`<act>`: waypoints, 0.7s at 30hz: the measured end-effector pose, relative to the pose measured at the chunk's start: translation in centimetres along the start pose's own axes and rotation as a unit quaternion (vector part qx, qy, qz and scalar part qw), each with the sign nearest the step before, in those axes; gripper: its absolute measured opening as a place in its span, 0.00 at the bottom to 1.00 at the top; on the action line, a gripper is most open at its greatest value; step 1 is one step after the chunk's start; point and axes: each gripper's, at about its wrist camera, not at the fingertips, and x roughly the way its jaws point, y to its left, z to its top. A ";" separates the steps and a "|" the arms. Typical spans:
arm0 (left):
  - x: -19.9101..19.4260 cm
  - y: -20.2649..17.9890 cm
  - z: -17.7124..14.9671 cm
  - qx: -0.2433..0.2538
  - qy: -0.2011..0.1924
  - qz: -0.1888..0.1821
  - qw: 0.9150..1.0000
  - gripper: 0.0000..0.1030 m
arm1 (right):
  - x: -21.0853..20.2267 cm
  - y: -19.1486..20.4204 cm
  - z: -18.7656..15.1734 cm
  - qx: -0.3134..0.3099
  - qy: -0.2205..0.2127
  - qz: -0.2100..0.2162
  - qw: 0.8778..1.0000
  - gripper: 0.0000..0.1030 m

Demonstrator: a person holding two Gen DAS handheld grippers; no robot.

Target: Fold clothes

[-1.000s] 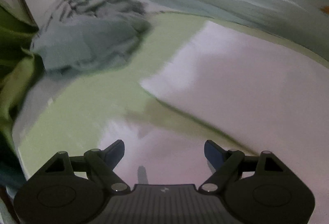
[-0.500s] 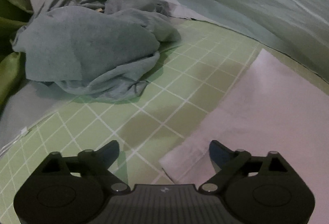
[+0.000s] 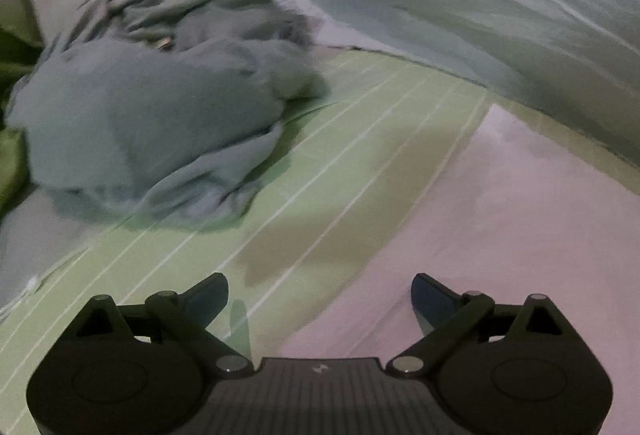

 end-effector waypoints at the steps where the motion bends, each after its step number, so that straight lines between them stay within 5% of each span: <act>1: 0.3 -0.3 0.5 0.003 -0.004 -0.006 1.000 0.95 | 0.2 0.3 0.0 -0.004 0.000 -0.010 1.000 1.00; 11: 5.7 -5.6 5.2 0.047 -0.006 -0.075 0.996 0.92 | 1.5 3.0 -0.4 -0.033 -0.007 -0.082 0.996 0.99; 14: 6.0 -6.1 5.8 0.031 -0.014 -0.093 0.995 0.75 | 1.3 3.4 -0.9 -0.057 -0.021 -0.084 0.995 0.83; 18: 5.5 -7.5 6.1 0.061 -0.023 -0.132 0.989 0.08 | 0.5 3.2 -1.7 -0.084 -0.048 -0.084 0.992 0.55; 19: 5.4 -7.9 6.2 0.073 -0.023 -0.137 0.988 0.08 | 0.5 3.1 -1.7 -0.088 -0.054 -0.080 0.991 0.50; 20: 5.5 -8.4 6.3 0.085 -0.027 -0.128 0.988 0.08 | 0.6 3.1 -1.5 -0.089 -0.058 -0.072 0.992 0.31; 21: 5.6 -8.9 6.4 0.093 -0.031 -0.118 0.988 0.08 | 0.7 3.1 -1.3 -0.090 -0.063 -0.063 0.992 0.23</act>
